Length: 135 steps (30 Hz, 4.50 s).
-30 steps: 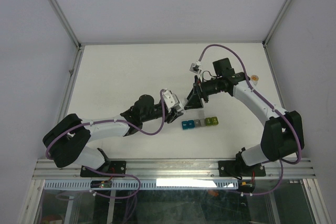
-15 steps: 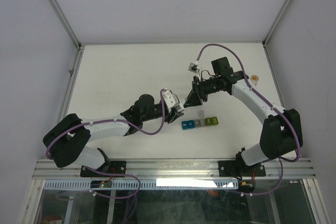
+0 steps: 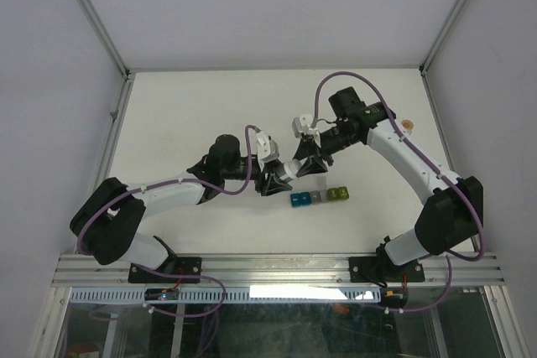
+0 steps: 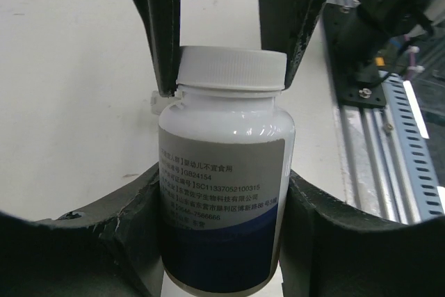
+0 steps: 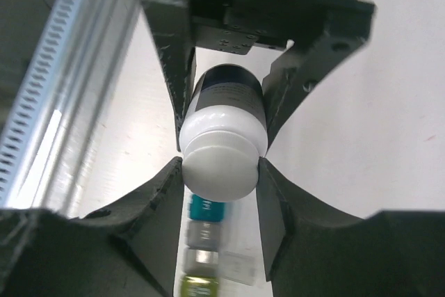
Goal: Sort the pills into containers
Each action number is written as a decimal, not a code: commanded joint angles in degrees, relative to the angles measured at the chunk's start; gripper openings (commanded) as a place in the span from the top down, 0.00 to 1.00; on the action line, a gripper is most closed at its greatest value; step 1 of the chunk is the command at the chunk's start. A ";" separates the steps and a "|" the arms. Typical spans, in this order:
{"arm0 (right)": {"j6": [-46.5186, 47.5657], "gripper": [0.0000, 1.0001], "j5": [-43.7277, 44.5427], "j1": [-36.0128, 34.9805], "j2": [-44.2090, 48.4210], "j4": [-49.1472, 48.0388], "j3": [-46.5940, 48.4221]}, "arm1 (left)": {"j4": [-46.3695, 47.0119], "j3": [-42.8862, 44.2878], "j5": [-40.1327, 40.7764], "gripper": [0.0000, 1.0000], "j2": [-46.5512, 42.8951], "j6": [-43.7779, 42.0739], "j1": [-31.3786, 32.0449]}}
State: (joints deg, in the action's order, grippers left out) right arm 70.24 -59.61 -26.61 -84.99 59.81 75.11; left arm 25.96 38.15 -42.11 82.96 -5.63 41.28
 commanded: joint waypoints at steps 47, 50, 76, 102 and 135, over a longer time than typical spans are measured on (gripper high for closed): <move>-55.33 0.67 14.41 -3.29 5.22 -10.57 2.68 | 6.93 -2.36 13.87 1.00 -5.46 1.69 4.09; -50.68 0.85 12.33 -3.36 5.52 -8.79 3.79 | 6.74 -2.08 12.44 1.00 -5.26 1.67 4.12; -0.40 0.09 6.98 -2.65 7.80 5.89 8.58 | 6.42 -0.76 1.28 1.00 -3.15 2.47 4.12; -54.31 0.24 13.28 -2.39 4.87 -4.53 4.32 | 8.06 -1.64 6.00 1.00 -4.65 4.31 4.09; 33.92 0.90 8.83 -4.59 3.25 16.47 8.59 | 6.65 -1.13 -0.04 1.00 -3.27 3.35 4.13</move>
State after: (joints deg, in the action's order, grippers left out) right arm 95.39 -49.71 -31.44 -82.52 75.16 83.26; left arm 31.05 36.56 -39.11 80.51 -2.04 45.39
